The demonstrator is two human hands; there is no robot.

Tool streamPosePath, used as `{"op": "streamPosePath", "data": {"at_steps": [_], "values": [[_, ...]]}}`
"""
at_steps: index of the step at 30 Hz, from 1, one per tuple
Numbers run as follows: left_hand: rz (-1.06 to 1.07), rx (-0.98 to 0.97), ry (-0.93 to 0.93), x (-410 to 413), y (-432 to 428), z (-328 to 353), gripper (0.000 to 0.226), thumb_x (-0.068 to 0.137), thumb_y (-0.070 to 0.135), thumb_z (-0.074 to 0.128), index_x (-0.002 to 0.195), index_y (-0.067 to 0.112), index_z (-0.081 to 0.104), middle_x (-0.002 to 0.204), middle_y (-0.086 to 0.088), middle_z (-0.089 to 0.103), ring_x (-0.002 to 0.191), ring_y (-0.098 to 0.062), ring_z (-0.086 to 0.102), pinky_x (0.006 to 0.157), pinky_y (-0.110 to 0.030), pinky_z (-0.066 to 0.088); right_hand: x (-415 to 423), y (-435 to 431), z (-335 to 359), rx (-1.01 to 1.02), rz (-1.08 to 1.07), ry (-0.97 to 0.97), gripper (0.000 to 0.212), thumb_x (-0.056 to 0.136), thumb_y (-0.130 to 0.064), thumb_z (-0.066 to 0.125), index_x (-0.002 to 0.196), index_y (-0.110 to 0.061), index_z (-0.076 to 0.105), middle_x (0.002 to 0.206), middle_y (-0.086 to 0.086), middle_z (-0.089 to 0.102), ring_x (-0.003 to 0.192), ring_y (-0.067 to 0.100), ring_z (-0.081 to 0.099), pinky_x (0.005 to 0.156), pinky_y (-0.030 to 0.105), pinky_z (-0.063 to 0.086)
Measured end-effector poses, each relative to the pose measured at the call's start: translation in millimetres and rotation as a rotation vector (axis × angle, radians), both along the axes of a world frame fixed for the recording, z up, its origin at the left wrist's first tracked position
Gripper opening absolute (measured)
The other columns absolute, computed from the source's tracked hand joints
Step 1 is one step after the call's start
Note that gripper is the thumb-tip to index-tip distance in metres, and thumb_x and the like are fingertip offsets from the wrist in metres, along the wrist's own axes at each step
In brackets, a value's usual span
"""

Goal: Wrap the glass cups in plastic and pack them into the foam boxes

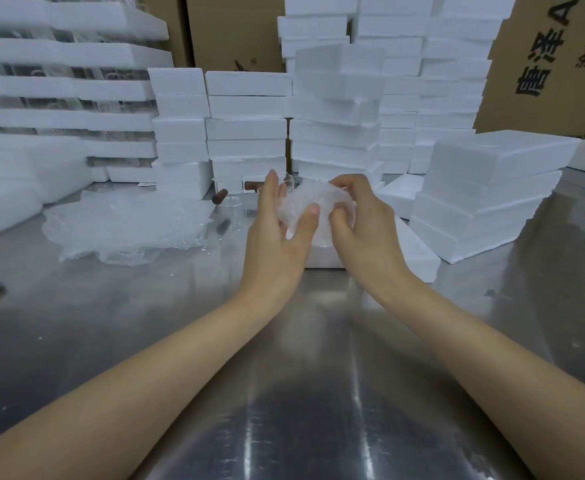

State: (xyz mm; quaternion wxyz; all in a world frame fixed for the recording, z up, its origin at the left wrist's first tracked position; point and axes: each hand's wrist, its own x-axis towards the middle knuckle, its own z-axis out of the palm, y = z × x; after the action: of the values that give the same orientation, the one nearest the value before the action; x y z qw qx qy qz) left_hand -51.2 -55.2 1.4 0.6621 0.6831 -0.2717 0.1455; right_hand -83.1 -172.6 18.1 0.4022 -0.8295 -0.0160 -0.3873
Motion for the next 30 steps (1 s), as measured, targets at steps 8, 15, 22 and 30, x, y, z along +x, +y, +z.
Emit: {"op": "streamPosePath", "data": {"at_steps": [8,15,22,30], "values": [[0.064,0.052,-0.021,15.6,11.3,-0.7,0.050,0.097,-0.002,0.043,0.143,0.018,0.043,0.128,0.018,0.055,0.112,0.014,0.049,0.098,-0.006,0.036,-0.8,12.4,-6.5,-0.085,0.106,0.183,0.055,0.082,-0.047,0.047,0.132,-0.025,0.041,0.124,-0.001,0.053,0.109,0.011,0.052,0.091,0.027,0.045],[-0.046,-0.101,-0.046,11.9,9.2,3.6,0.083,0.081,-0.009,0.055,0.150,0.025,0.025,0.144,0.018,0.041,0.133,0.001,0.041,0.100,-0.017,0.043,-1.9,14.7,-4.9,-0.152,0.148,0.092,0.032,0.099,-0.027,0.045,0.129,-0.020,0.053,0.127,-0.002,0.057,0.119,0.008,0.047,0.095,0.009,0.032],[-0.065,0.088,0.062,1.8,5.7,1.0,0.032,0.102,0.028,0.043,0.125,0.016,0.061,0.116,0.004,0.069,0.110,-0.005,0.062,0.099,-0.023,0.045,-3.7,11.0,-1.5,0.248,0.242,0.156,0.025,0.101,-0.033,0.042,0.112,-0.024,0.062,0.099,-0.014,0.066,0.088,-0.006,0.061,0.081,0.026,0.052],[0.075,0.142,-0.024,4.9,6.6,2.5,0.030,0.096,0.005,0.046,0.095,0.024,0.069,0.057,0.025,0.057,0.055,0.011,0.053,0.054,-0.005,0.036,-3.3,8.0,1.5,-0.072,0.126,0.108,0.018,0.092,-0.023,0.052,0.095,-0.024,0.069,0.081,-0.014,0.068,0.075,-0.004,0.056,0.062,0.009,0.036]]}}
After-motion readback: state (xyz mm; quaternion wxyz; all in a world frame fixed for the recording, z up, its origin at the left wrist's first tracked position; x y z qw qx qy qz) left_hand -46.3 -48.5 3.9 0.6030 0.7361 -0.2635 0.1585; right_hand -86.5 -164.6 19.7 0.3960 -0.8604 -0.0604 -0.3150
